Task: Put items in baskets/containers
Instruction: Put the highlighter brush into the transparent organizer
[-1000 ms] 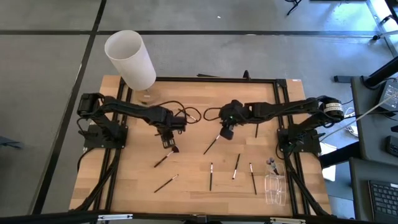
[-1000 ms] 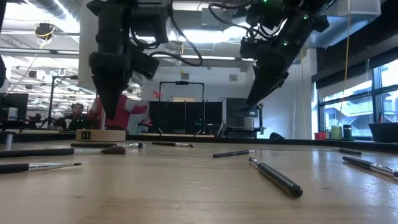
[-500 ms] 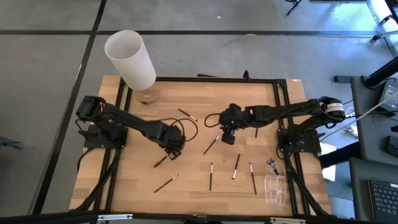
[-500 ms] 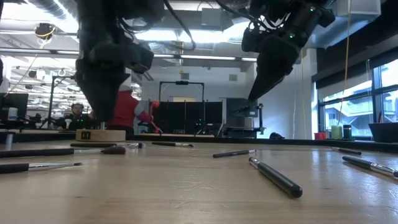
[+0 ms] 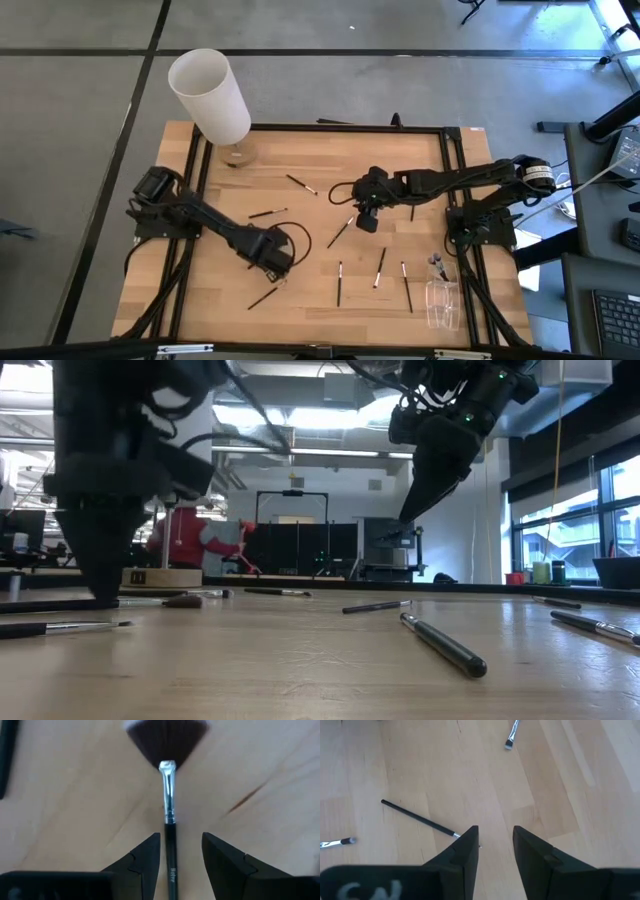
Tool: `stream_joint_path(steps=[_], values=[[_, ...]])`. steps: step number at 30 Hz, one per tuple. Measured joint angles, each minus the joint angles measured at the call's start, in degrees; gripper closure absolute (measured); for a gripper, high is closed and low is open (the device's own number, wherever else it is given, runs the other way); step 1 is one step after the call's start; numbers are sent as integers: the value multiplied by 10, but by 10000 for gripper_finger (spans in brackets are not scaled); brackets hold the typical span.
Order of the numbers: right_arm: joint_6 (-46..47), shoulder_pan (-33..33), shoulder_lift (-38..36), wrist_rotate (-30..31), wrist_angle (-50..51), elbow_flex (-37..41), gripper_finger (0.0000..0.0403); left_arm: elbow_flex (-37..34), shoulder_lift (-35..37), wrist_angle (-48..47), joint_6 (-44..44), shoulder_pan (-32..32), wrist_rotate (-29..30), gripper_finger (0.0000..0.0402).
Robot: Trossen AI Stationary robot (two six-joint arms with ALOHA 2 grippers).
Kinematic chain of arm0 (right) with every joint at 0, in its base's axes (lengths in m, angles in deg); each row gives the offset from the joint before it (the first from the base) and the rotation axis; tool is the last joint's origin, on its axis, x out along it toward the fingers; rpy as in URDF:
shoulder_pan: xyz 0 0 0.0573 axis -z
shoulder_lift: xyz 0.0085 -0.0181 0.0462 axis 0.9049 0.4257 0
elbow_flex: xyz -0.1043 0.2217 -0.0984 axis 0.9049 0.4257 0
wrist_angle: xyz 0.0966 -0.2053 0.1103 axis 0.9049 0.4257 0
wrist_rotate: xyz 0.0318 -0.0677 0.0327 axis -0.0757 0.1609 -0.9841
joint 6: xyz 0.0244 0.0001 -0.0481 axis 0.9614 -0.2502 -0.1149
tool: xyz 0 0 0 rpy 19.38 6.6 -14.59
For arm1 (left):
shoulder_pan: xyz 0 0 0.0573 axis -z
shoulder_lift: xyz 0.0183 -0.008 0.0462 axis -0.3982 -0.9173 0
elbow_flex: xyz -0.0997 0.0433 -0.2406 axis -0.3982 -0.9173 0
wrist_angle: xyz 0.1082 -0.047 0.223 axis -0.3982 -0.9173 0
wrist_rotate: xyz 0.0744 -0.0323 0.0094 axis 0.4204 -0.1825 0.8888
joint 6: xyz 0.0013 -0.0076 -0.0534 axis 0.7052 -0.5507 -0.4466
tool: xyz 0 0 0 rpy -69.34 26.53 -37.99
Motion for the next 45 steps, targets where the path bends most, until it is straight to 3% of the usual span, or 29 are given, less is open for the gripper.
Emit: stream_joint_path(steps=[6, 13, 16, 20, 25, 30, 33, 35, 37, 41, 45], values=[[-9, 0, 0, 0, -1, 0, 281, 3, -25, -8, 9, -10, -16, 275], [-15, 0, 0, 0, -10, 0, 281, 2, -15, -2, 46, -32, -46, 364], [-8, 0, 0, 0, -22, 0, 281, -2, -4, -12, 54, -39, -15, 388], [7, 0, 0, 0, -58, 2, 281, -1, 32, -14, 54, -46, 19, 380], [34, 17, 0, -19, -275, 58, 281, -1, 110, -19, 17, -47, 99, 368], [92, 84, 7, -169, -579, 179, 281, -1, 203, -18, -14, -39, 242, 380], [170, 114, 51, -246, -807, 239, 281, 0, 245, -8, -19, -35, 318, 379], [198, 112, 101, -267, -922, 238, 281, 0, 264, 11, 0, -35, 356, 378], [212, 96, 152, -285, -973, 208, 281, 0, 267, 47, 40, -39, 381, 378], [225, 61, 237, -288, -963, 121, 281, 1, 249, 143, 129, -54, 366, 378], [228, 50, 270, -292, -965, 79, 281, 1, 229, 178, 158, -59, 360, 378]])
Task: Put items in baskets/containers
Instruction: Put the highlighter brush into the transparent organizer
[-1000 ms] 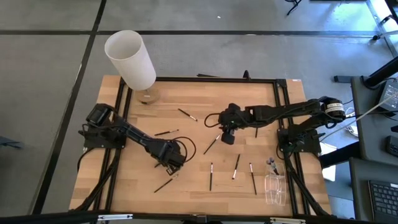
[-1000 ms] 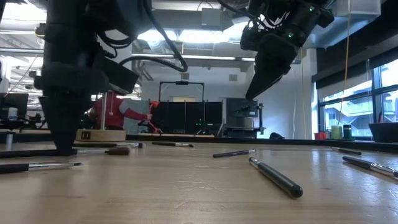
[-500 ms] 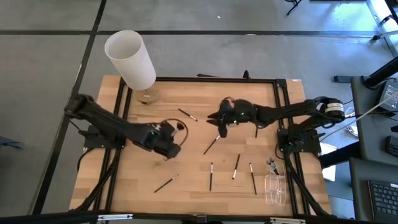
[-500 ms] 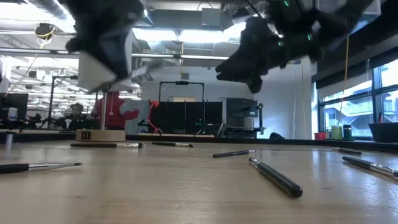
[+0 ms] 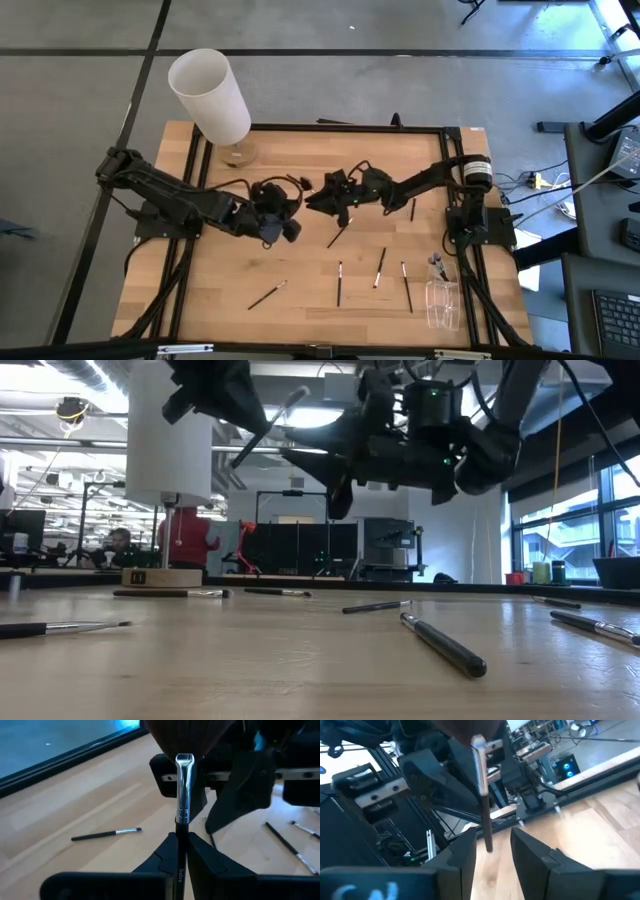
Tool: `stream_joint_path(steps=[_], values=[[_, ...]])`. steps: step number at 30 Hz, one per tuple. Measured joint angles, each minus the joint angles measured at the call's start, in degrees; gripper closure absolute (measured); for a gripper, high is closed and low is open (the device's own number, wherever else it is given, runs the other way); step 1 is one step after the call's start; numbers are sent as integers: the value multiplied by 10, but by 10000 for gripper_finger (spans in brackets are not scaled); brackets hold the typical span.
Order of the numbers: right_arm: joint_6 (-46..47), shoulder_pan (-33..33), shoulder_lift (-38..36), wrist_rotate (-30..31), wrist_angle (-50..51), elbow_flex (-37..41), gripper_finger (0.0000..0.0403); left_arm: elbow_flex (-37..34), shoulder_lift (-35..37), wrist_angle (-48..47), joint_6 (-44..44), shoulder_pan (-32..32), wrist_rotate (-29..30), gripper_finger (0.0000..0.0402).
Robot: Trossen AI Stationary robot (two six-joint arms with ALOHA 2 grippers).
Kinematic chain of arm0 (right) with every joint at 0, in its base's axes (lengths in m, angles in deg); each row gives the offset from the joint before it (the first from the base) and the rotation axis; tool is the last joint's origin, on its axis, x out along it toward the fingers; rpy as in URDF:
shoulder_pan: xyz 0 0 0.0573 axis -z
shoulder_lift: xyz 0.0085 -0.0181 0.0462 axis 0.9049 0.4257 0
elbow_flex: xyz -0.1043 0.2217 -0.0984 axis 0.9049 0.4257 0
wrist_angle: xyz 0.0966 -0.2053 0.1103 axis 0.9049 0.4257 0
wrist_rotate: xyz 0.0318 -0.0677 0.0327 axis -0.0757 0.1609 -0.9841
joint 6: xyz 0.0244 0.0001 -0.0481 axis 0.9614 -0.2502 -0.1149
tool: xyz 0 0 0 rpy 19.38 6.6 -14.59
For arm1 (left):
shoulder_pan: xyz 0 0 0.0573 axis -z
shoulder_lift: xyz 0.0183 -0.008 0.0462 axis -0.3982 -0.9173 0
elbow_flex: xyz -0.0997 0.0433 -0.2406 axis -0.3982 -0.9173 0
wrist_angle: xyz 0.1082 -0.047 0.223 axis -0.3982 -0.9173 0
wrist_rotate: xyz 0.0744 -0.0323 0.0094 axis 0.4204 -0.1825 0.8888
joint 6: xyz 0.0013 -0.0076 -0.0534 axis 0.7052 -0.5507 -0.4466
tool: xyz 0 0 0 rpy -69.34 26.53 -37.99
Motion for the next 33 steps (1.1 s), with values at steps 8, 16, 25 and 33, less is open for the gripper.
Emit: stream_joint_path(steps=[8, 16, 25, 33], values=[[-27, 0, -1, 6, -12, 0, 276, 0, -4, -29, -27, 0, 6, 378], [-65, -17, -1, 70, -8, -9, 235, 0, -27, 19, 10, -17, -26, 378], [-74, -25, -2, 82, -3, -9, 264, 0, -52, 51, 41, -24, -41, 378], [-80, -24, -3, 67, 14, -9, 377, 0, -49, 50, 43, -25, -36, 367]])
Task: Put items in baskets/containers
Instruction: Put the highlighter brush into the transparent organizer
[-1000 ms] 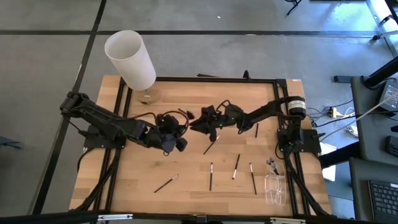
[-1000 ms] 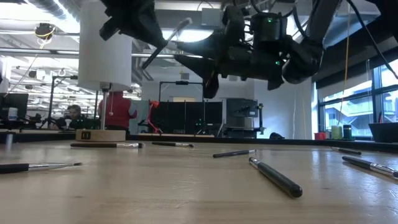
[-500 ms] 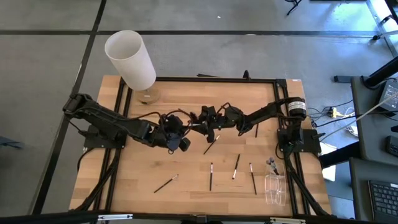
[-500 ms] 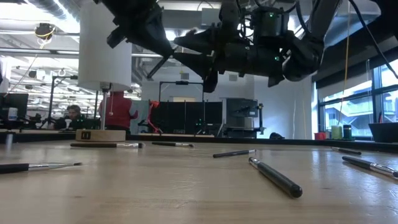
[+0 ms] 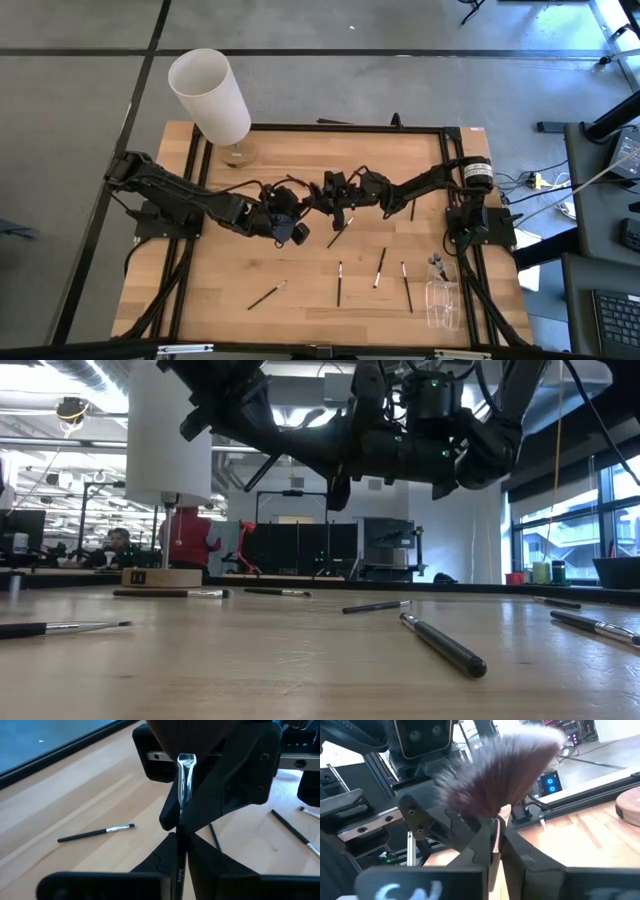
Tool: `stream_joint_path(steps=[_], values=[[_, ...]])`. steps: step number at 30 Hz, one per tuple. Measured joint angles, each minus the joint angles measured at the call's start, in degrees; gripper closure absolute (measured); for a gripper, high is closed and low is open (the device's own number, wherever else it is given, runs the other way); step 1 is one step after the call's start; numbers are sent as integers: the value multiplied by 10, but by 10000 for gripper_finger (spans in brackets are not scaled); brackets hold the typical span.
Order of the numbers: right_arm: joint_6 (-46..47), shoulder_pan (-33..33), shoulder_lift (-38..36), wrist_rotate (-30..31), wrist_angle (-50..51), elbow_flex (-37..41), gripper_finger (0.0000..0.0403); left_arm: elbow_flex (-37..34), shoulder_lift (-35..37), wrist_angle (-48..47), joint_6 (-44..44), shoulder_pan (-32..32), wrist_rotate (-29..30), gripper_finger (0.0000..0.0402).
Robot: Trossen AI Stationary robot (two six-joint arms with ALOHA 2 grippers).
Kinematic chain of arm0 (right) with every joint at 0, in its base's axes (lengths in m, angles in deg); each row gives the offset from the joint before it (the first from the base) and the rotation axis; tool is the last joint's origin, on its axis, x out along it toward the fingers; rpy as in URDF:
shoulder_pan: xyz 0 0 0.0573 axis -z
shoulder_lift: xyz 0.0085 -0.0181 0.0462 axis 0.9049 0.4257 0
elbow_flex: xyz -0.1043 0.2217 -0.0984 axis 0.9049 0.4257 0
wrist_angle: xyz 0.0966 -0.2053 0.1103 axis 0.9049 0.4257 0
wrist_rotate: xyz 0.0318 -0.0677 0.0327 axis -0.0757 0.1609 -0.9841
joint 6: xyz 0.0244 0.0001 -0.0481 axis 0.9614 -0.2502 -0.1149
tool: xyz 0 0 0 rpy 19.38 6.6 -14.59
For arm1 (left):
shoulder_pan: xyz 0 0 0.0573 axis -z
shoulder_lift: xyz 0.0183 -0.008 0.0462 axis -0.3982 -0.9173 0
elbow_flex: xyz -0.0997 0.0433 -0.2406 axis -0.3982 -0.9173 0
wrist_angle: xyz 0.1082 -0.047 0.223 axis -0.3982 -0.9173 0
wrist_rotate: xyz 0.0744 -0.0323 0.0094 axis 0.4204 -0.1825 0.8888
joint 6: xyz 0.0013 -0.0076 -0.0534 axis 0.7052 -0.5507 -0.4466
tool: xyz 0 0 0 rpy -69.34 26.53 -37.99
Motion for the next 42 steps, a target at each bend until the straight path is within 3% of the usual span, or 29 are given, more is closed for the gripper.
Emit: stream_joint_path(steps=[8, 12, 15, 18, 21, 24, 29, 32, 38, 42], values=[[0, 3, 0, 0, 22, 0, 368, 0, 0, -1, 48, -3, -6, 341], [-5, 15, -14, -10, 76, 0, 375, 0, 0, -2, 79, -12, -53, 314], [-33, 37, -75, -7, 240, 0, 375, 0, 0, -6, 108, -20, -102, 287], [-88, 44, -167, 56, 428, 0, 375, 0, 0, -18, 138, -23, -119, 263], [-132, 31, -270, 119, 579, -6, 371, 0, 0, -17, 185, -23, -85, 248], [-136, 13, -366, 124, 741, -33, 370, 0, -6, -1, 216, -19, -18, 241], [-70, -48, -492, 192, 1002, -100, 371, 0, -34, 42, 234, -5, 70, 242], [-16, -83, -532, 222, 1093, -106, 369, 0, -64, 89, 250, -4, 92, 244], [154, -155, -563, 201, 1263, -104, 369, 0, -128, 216, 325, -8, 37, 244], [261, -230, -569, 197, 1309, -104, 366, 0, -158, 277, 354, -12, 10, 245]])
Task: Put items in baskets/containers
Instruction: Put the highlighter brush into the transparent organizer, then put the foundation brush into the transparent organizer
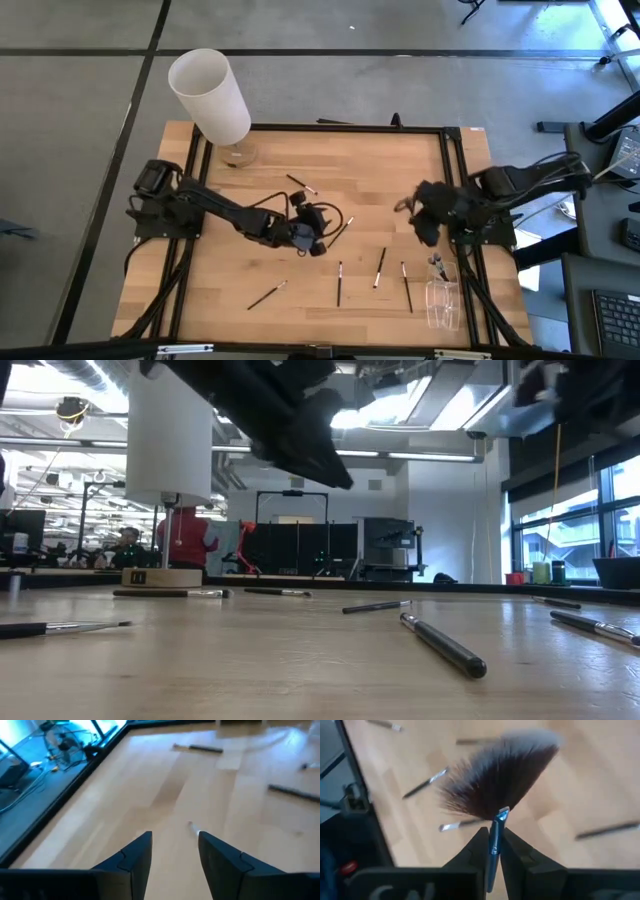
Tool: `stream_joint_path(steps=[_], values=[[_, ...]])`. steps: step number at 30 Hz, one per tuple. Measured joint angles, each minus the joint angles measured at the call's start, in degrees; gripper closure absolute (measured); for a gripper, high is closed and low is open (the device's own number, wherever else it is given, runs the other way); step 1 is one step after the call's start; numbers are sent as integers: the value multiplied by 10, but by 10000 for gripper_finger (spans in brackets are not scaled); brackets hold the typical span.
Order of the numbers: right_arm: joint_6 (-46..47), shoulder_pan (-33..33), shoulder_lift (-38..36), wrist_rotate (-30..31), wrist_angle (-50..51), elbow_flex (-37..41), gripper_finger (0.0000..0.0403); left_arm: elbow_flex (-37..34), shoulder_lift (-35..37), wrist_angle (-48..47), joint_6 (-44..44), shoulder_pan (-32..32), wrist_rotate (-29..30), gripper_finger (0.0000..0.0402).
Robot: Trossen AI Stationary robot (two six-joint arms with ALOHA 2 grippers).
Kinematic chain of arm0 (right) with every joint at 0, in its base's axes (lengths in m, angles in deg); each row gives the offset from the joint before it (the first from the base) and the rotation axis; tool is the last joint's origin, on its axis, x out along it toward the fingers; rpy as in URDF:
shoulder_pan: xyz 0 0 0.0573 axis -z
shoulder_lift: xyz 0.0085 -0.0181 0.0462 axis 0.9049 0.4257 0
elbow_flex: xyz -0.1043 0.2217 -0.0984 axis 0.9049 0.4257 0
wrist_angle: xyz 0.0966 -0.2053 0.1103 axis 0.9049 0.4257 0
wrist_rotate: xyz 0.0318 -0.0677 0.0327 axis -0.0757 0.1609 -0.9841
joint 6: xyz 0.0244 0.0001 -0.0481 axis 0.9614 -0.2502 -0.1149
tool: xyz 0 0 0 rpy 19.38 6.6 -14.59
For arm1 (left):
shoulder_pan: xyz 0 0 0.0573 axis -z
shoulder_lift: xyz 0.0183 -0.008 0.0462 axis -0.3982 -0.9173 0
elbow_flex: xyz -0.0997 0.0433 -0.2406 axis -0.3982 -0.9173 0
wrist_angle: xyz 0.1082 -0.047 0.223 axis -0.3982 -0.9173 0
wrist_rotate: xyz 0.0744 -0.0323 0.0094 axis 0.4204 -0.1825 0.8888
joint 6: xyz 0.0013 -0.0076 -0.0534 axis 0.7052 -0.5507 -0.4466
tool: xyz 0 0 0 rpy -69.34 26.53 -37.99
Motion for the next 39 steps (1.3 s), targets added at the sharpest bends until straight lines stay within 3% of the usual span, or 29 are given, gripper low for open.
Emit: stream_joint_path(steps=[7, 13, 18, 28, 32, 39], values=[[150, -162, 11, 44, 50, 0, 368, 0, -21, 14, -16, -26, -50, 245], [296, -288, 45, 95, 124, 0, 366, 0, -21, -10, -41, -26, -50, 246], [354, -360, 94, 131, 138, 0, 368, 0, -21, -8, -50, -24, -45, 248], [422, -419, 189, 113, 137, 0, 358, 0, -21, -8, -64, -25, -39, 247], [438, -421, 196, 78, 142, 0, 345, 0, -21, -9, -61, -24, -39, 245], [459, -420, 183, 77, 168, 0, 301, 0, -21, -11, -60, -24, -27, 244]])
